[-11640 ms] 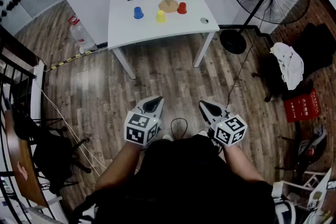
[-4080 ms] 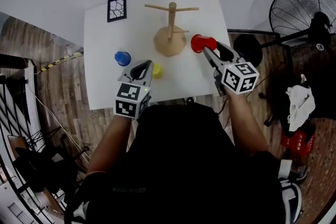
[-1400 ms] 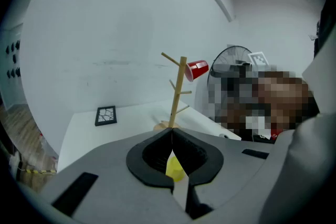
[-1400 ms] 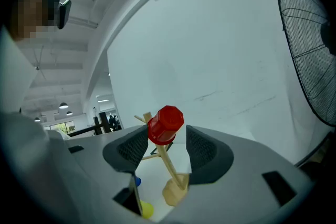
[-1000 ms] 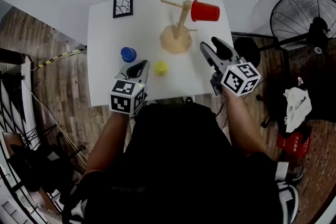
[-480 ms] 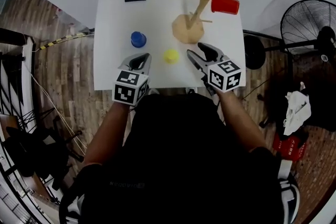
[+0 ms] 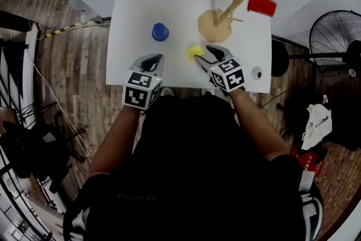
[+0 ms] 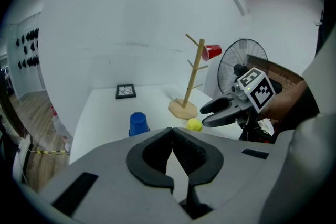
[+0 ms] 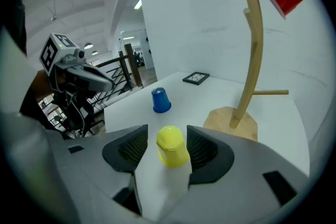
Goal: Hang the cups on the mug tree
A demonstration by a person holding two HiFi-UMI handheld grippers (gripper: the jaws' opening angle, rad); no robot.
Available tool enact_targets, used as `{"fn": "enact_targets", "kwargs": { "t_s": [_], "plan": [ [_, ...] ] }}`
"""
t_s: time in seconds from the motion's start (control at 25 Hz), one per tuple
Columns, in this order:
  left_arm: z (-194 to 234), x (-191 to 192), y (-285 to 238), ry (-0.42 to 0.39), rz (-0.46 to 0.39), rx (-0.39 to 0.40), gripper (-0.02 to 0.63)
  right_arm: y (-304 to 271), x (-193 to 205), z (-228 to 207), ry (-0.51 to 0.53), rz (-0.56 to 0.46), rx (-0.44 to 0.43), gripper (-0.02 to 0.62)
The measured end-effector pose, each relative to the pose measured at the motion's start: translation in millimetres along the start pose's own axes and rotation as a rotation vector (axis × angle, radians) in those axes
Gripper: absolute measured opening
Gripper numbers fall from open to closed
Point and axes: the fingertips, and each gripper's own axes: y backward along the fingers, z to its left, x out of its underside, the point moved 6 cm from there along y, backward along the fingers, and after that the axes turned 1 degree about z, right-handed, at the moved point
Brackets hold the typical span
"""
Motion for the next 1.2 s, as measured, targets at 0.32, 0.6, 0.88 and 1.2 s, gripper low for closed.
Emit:
{"fn": "enact_targets", "kwargs": {
  "t_s": [0.32,0.6,0.88,1.2],
  "plan": [
    [13,13,14,0.024,0.006,-0.027,0.017,-27,4,8,0.091,0.079,0.027,0.229],
    [15,15,19,0.019,0.003,-0.042,0.017,-43,13,9,0.158,0.143,0.069,0.23],
    [13,12,16,0.033,0.002,-0.056,0.017,-43,15,2,0.153,0.156,0.066,0.221],
    [1,0,1,0.027,-0.004,-0.056,0.017,-26,9,-6,0.157,0.11,0.023,0.216]
  ]
}}
